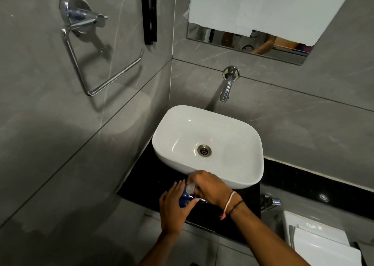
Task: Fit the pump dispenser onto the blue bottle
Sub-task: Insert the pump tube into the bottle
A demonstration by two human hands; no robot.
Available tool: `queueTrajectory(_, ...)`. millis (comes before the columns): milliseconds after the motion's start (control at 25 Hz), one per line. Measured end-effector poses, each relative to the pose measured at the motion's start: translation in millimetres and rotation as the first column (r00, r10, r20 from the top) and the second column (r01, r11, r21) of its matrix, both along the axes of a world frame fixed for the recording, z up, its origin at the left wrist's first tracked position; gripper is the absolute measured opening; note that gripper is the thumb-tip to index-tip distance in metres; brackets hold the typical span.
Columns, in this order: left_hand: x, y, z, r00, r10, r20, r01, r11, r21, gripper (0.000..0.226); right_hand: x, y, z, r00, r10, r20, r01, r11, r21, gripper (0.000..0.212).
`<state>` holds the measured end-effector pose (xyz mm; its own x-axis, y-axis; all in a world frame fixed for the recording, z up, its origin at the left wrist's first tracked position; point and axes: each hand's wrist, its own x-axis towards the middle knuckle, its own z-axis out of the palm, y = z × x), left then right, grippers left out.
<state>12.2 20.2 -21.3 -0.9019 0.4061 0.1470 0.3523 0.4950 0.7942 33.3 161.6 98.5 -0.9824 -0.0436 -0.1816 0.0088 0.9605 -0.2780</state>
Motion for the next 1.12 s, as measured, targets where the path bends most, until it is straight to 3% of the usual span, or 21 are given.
queueTrajectory(240, -1.3, -0.7, -3.2, 1.0, -0.005, -0.019, 0.005, 1.0, 0.006, 0.078, 9.8, 2.3, -11.0, 0.996, -0.033, -0.081, 0.027, 0.997, -0.073, 0.018)
queueTrajectory(560, -3.8, -1.8, -6.1, 0.996, -0.011, -0.084, 0.007, 0.999, -0.042, 0.086, -0.3, -1.2, -9.3, 0.999, 0.031, -0.04, -0.032, 0.999, -0.034, 0.009)
queueTrajectory(760, -2.9, -4.2, -7.7, 0.979, -0.073, -0.19, 0.036, 0.98, -0.195, 0.081, -4.2, -5.7, -9.9, 0.998, -0.024, -0.05, 0.026, 0.999, 0.042, 0.031)
queueTrajectory(920, -8.2, -8.7, -7.7, 0.982, -0.1, -0.163, 0.061, 0.972, -0.225, 0.08, 4.6, -6.2, -17.2, 0.982, -0.161, -0.094, 0.155, 0.985, -0.076, 0.036)
queueTrajectory(1120, -9.6, -7.5, -7.1, 0.983, -0.11, -0.145, 0.074, 0.97, -0.233, 0.081, 1.0, -3.1, -11.4, 0.996, -0.072, -0.046, 0.072, 0.997, -0.011, 0.023)
